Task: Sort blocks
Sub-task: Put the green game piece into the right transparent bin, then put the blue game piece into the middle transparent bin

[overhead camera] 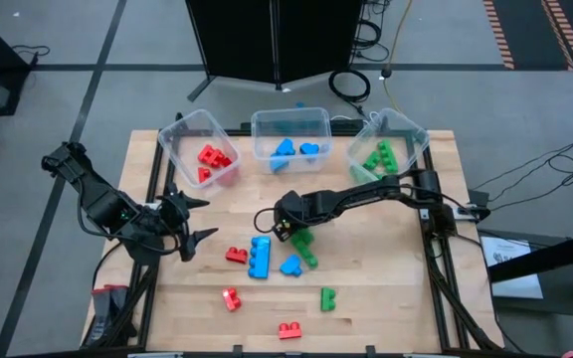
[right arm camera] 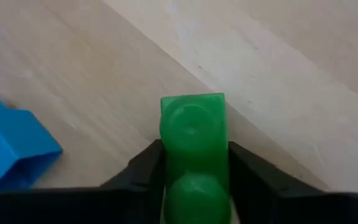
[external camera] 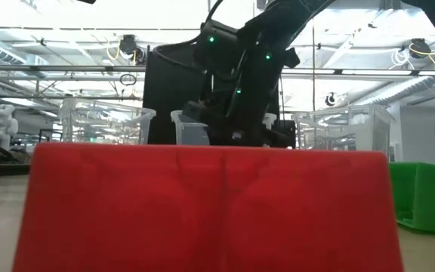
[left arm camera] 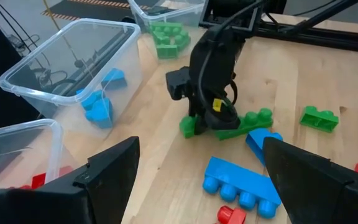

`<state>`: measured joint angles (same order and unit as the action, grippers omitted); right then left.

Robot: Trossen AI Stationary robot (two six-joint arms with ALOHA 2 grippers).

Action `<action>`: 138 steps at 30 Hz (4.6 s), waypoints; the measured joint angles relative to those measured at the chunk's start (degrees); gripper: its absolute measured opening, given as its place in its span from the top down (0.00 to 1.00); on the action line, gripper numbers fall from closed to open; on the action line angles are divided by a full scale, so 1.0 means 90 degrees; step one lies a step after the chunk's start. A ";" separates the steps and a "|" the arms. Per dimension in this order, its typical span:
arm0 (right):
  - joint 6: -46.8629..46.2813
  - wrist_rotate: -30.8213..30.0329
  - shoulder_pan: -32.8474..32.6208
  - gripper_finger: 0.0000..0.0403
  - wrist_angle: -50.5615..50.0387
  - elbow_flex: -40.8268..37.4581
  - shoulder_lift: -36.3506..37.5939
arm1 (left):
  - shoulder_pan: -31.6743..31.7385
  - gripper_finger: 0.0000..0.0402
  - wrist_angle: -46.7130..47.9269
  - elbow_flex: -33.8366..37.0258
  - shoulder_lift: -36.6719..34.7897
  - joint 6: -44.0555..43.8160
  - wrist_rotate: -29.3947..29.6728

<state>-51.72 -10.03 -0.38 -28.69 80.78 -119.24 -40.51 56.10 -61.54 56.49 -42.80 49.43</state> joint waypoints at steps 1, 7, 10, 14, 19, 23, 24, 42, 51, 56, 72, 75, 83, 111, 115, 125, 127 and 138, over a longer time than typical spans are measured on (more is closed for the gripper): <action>0.0007 -0.0008 0.0000 0.71 0.0001 0.0004 0.0000 | 0.0000 0.16 0.0000 0.0000 0.0000 0.0001 -0.0003; 0.0260 -0.0003 -0.0001 0.72 0.0006 0.0001 0.0022 | 0.0000 0.16 0.0000 0.0000 0.0000 -0.0030 -0.0007; 0.0282 -0.0010 0.0000 0.72 -0.0020 0.0053 0.0054 | 0.0000 0.16 -0.0001 0.0000 0.0000 -0.0030 -0.0007; 0.0611 -0.0046 0.0000 0.72 -0.0180 0.0453 0.0205 | 0.0000 0.16 0.0000 0.0000 0.0000 -0.0033 -0.0005; 0.1258 -0.0447 0.0026 0.72 -0.0584 0.1370 0.0473 | 0.0000 0.16 -0.0002 0.0000 0.0002 -0.0033 -0.0003; 0.1985 -0.1081 0.0178 0.72 -0.1185 0.2232 0.0868 | 0.0000 0.16 0.0002 0.0000 0.0010 -0.0033 0.0007; 0.2127 -0.1239 0.0237 0.72 -0.1309 0.2385 0.1014 | 0.0000 0.16 0.0005 0.0000 0.0021 -0.0033 0.0007; 0.3025 -0.2932 0.2414 0.72 -0.4861 0.2845 0.3985 | 0.0002 0.16 0.0045 0.0000 0.0056 -0.0038 0.0068; 0.3369 -0.2475 0.3932 0.72 -0.5261 0.2202 0.4304 | 0.0000 0.16 0.0045 -0.0001 0.0056 -0.0048 0.0080; 0.3594 -0.1620 0.4532 0.72 -0.4579 0.1121 0.4323 | 0.0000 0.16 0.0045 -0.0002 0.0056 -0.0202 0.0080; 0.3475 -0.0155 0.5246 0.72 -0.2478 -0.1900 0.4320 | 0.0000 0.16 -0.0005 -0.0002 0.0056 -0.0218 0.0081; 0.3490 0.0009 0.5333 0.72 -0.2174 -0.2183 0.4320 | 0.0000 0.16 -0.0005 -0.0002 0.0056 -0.0220 0.0080; 0.3492 0.0311 0.5580 0.70 -0.1855 -0.2558 0.4286 | 0.0000 0.16 -0.0006 -0.0002 0.0056 -0.0222 0.0080; 0.4329 0.2393 0.4405 0.39 -0.2298 0.1135 0.5614 | 0.0002 0.16 -0.0003 -0.0002 0.0054 -0.0375 0.0080; 0.4546 0.2490 0.3117 0.39 -0.2308 0.1144 0.5500 | 0.0002 0.16 0.0027 -0.0002 0.0055 -0.0373 0.0080; 0.5236 0.2478 0.0422 0.39 -0.1770 0.1031 0.3605 | 0.0002 0.16 0.0024 -0.0002 0.0054 -0.0378 0.0078; 0.5526 0.2485 0.0114 0.39 -0.1631 0.1055 0.3153 | 0.0002 0.16 0.0024 -0.0001 0.0056 -0.0378 0.0062; 0.6785 0.2289 -0.0855 0.39 -0.1527 0.1463 0.1482 | 0.0000 0.16 0.0021 -0.0002 0.0056 -0.0380 0.0032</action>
<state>9.34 10.57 -8.08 -42.43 93.95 -105.90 -40.51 56.29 -61.56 56.99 -46.22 49.71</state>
